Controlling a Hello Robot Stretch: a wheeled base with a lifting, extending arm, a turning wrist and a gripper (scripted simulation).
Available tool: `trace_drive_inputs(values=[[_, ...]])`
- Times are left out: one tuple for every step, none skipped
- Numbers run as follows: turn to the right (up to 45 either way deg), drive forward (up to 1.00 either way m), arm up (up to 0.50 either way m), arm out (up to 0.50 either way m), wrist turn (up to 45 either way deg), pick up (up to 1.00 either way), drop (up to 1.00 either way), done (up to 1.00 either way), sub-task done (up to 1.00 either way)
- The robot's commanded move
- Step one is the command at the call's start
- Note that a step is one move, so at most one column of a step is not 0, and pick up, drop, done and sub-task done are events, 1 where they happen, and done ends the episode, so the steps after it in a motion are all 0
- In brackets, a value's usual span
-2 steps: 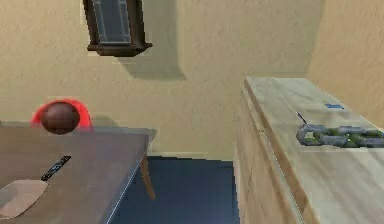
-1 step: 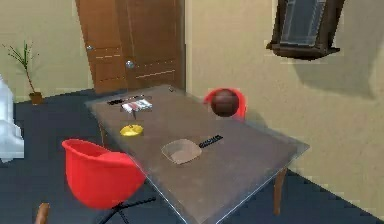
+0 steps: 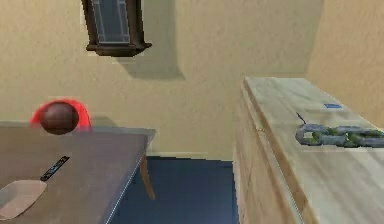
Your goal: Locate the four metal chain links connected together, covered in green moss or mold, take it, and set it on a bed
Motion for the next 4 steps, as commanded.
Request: trace_drive_inputs(values=[[0.0, 1.0, 0.0, 0.0, 0.0, 0.0, 0.0, 0.0, 0.0], [6.0, 0.0, 0.0, 0.0, 0.0, 0.0, 0.0, 0.0, 0.0], [0.0, 0.2, 0.0, 0.0, 0.0, 0.0, 0.0, 0.0, 0.0], [24.0, 0.0, 0.0, 0.0, 0.0, 0.0, 0.0, 0.0, 0.0]])
